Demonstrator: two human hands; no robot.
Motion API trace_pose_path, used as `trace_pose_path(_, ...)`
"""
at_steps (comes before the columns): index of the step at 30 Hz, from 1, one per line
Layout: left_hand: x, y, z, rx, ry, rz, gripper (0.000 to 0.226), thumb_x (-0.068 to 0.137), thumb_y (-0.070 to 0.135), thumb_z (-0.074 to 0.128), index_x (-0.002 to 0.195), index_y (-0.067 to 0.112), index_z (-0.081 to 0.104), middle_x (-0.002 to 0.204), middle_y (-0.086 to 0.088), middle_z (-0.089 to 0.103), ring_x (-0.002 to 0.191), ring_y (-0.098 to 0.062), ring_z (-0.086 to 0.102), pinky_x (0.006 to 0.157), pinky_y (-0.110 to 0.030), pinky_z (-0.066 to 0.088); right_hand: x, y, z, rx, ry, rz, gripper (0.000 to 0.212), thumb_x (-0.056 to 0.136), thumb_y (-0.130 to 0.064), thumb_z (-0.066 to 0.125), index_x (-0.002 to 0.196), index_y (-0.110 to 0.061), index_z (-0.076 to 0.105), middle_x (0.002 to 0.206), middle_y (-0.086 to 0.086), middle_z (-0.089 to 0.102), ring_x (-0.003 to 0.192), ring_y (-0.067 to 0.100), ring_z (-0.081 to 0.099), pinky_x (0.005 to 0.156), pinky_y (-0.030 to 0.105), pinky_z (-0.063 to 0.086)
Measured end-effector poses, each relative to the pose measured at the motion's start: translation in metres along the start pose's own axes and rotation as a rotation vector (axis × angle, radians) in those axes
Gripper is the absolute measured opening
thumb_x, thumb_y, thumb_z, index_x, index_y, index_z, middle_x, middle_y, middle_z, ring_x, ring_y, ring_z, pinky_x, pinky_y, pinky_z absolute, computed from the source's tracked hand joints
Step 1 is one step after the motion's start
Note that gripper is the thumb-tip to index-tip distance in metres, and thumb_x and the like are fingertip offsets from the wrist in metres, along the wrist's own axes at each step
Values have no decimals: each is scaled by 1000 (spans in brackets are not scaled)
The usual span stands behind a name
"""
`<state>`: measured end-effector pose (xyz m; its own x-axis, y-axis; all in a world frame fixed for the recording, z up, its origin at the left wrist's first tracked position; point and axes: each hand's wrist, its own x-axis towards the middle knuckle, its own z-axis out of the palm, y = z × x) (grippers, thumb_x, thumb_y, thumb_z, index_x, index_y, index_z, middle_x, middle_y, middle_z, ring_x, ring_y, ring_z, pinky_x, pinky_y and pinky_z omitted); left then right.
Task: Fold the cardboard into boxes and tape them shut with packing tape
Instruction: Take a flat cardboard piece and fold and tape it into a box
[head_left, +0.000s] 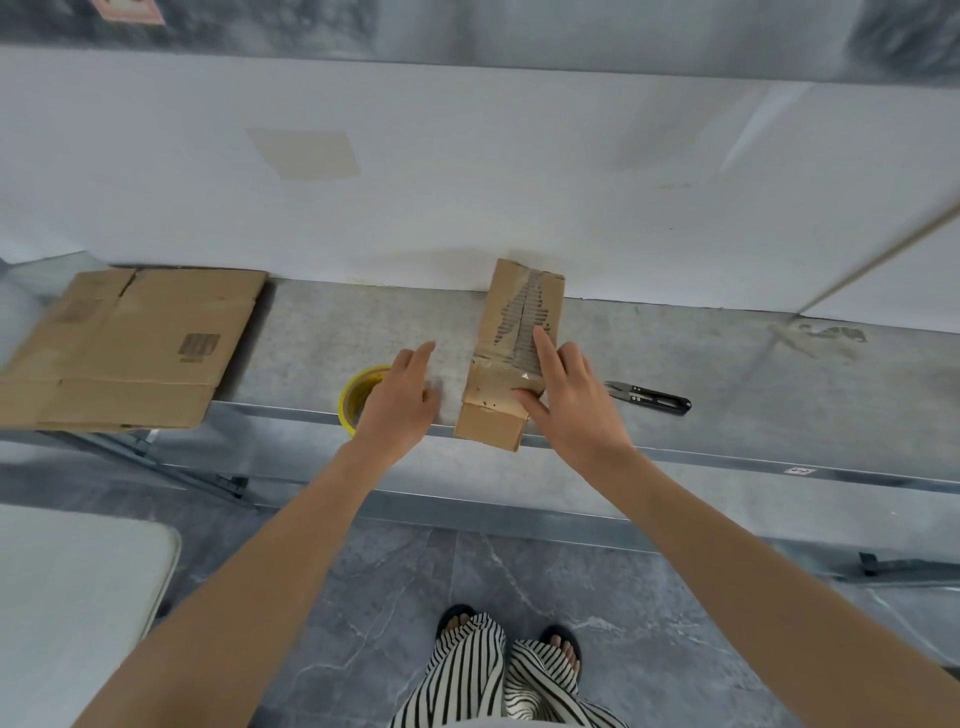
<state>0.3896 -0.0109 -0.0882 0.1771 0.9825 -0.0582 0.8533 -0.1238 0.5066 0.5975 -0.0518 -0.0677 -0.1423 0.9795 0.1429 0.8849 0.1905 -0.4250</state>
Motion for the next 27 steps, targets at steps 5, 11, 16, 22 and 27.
trace_pose_path(5, 7, -9, -7, 68, -24, 78, 57, 92, 4, 48, 145, 13, 30, 140, -12, 33, 83, -29, 58, 75, -43, 52, 2, 5, -3, 23, 12, 15, 67, 94, -26, 57, 148, -6, 23, 116, 14, 46, 104, 27, 47, 79, 39, 50)
trace_pose_path(11, 4, -13, -12, 2, 56, -11, 65, 88, 28, 64, 145, 17, 33, 142, -6, 32, 118, -28, 42, 96, -35, 37, 5, 17, -11, 67, -30, 46, 70, 93, -27, 56, 150, -16, 18, 118, 6, 42, 109, 19, 42, 84, 31, 48)
trace_pose_path(16, -8, 28, -24, -3, 121, 163, 77, 80, 66, 38, 145, 24, 33, 152, -1, 28, 131, -26, 29, 105, -39, 30, 7, 24, -17, 166, -154, 82, 79, 88, -46, 58, 150, -30, 14, 121, 0, 45, 112, 16, 41, 89, 33, 44)
trace_pose_path(22, 9, 57, -16, 46, -16, 331, 74, 86, 66, 28, 143, 22, 41, 153, -1, 33, 128, -28, 44, 100, -39, 39, 11, 28, -17, 101, -89, 49, 57, 97, -50, 36, 148, -28, 26, 116, 1, 58, 107, 19, 47, 82, 36, 47)
trace_pose_path(27, 12, 53, -13, 1, 3, 342, 51, 95, 41, 51, 139, 16, 48, 151, 1, 37, 127, -25, 46, 98, -39, 44, 11, 31, -16, -91, -68, -66, 58, 96, -44, 43, 148, -23, 28, 112, 4, 61, 102, 22, 49, 78, 38, 49)
